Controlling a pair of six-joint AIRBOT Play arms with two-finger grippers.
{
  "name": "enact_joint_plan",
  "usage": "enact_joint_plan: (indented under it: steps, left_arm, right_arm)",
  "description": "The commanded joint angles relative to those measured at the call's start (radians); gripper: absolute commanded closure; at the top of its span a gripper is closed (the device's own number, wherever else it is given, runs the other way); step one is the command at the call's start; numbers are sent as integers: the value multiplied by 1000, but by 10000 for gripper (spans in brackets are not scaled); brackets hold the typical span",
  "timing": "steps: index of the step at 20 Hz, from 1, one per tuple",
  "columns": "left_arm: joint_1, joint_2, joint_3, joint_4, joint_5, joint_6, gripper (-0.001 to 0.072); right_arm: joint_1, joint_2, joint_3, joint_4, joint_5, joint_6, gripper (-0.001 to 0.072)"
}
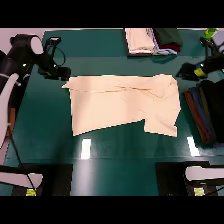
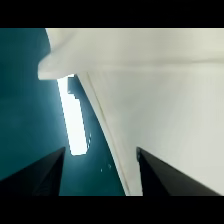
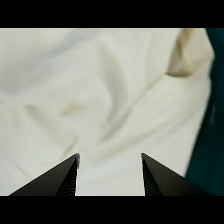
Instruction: Fold the shirts.
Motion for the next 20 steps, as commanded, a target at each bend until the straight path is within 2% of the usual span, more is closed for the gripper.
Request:
enact_joint_plan:
  steps: [1, 4, 7, 18, 20]
  left_arm:
    - [0, 169, -244, -38, 41, -60, 166]
    - [0, 308, -461, -121, 117, -91, 166]
    - [0, 389, -593, -159, 150, -113, 166]
    - [1, 401, -621, -163, 140, -112, 166]
    - [1, 401, -621, -163, 124, -112, 166]
  right_arm:
    - [-57, 134, -166, -158, 23, -2, 269]
    - [-94, 181, -327, -160, -22, 0, 269]
    - [-93, 154, -428, -159, -64, 25, 269]
    - [-4, 16, -449, -108, -159, 68, 273]
    - [15, 0, -449, -111, -167, 68, 304]
